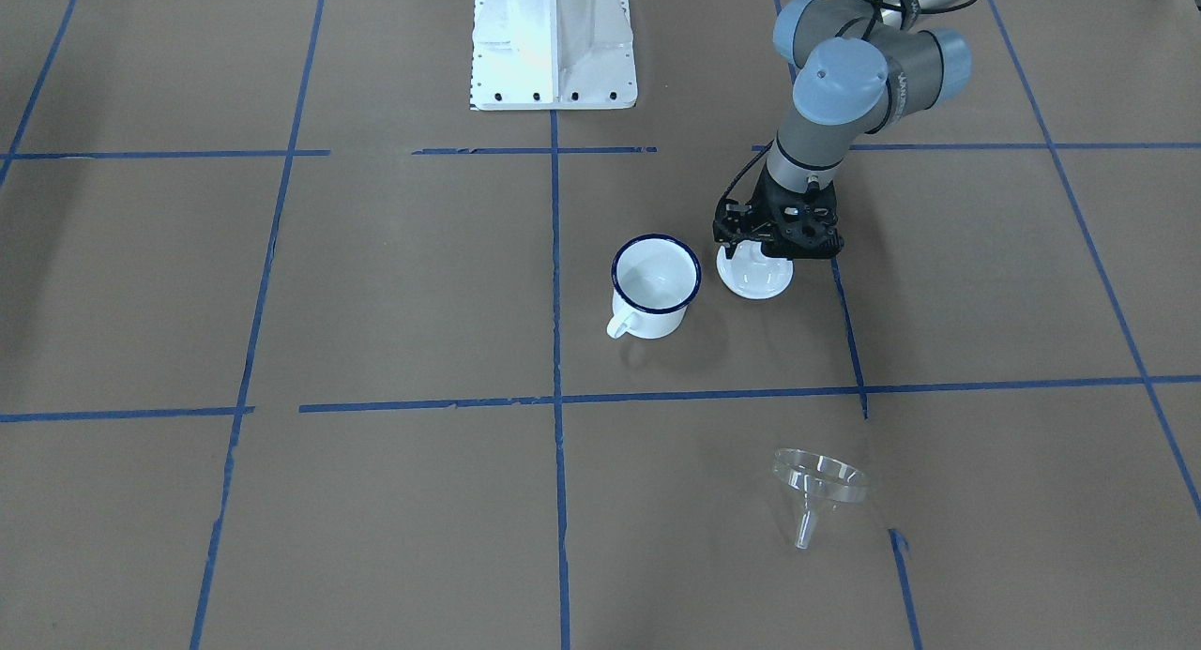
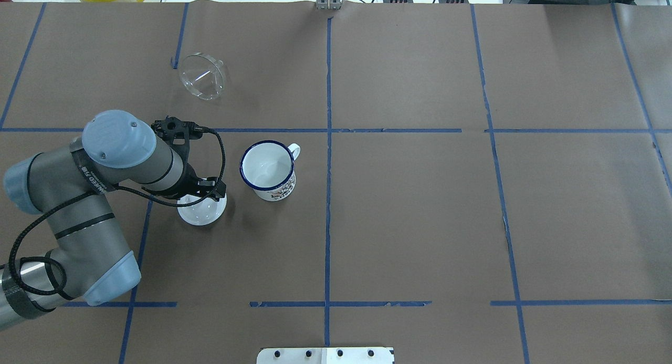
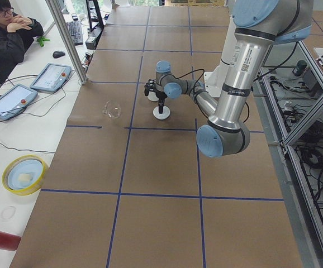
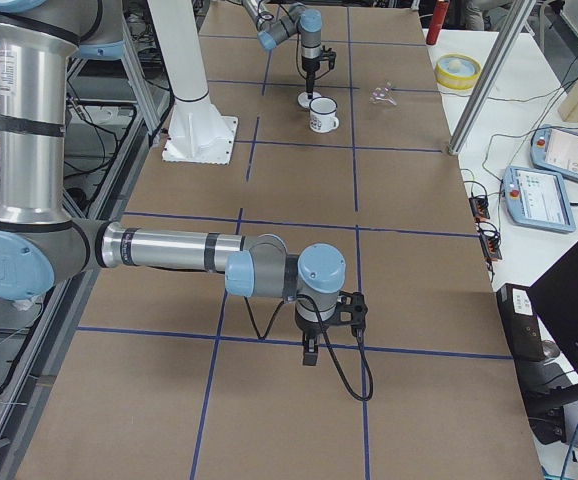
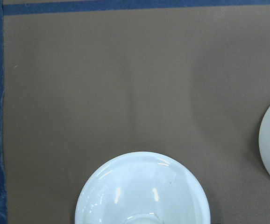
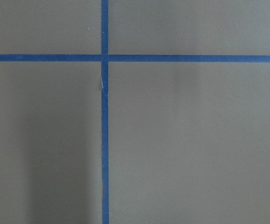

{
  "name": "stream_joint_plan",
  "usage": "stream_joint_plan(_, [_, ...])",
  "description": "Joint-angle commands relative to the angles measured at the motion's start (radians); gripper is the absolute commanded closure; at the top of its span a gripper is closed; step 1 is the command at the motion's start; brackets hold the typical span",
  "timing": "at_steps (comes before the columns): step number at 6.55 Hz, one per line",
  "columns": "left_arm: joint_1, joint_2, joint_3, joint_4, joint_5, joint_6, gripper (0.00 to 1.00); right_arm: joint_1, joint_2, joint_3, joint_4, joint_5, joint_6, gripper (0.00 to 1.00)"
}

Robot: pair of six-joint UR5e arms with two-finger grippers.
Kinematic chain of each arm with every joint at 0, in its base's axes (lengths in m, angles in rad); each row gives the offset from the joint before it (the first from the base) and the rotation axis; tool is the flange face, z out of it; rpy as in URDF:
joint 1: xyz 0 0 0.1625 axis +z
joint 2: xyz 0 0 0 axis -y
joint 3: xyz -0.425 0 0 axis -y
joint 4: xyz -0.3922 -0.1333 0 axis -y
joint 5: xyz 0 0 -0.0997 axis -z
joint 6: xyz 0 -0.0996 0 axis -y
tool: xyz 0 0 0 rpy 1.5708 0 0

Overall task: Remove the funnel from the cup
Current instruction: 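Lower the left gripper onto the white plastic funnel and grasp it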

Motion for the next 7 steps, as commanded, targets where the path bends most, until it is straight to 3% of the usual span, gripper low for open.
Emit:
stream_joint_plan(1, [0.000,0.001,0.002,0.001,0.002,0.000,0.13,0.000,0.000,0.000,0.000,0.000,0.000,0.00])
stream_joint_plan(2, [0.000,0.001,0.000,0.003,0.003,-0.006,0.33,0.000,0.000,0.000,0.000,0.000,0.000,0.00])
stream_joint_plan(3, [0.000,0.003,-0.006,0.007,0.003,-0.006,0.76,0.000,0.000,0.000,0.000,0.000,0.000,0.00])
stream_joint_plan(4, [-0.001,0.004,-0.013,0.009,0.003,-0.006,1.00,0.000,0.000,0.000,0.000,0.000,0.000,0.00])
stream_joint_plan(7, [-0.017,0.007,-0.088,0.053,0.005,-0.020,1.00,0.000,0.000,0.000,0.000,0.000,0.000,0.00])
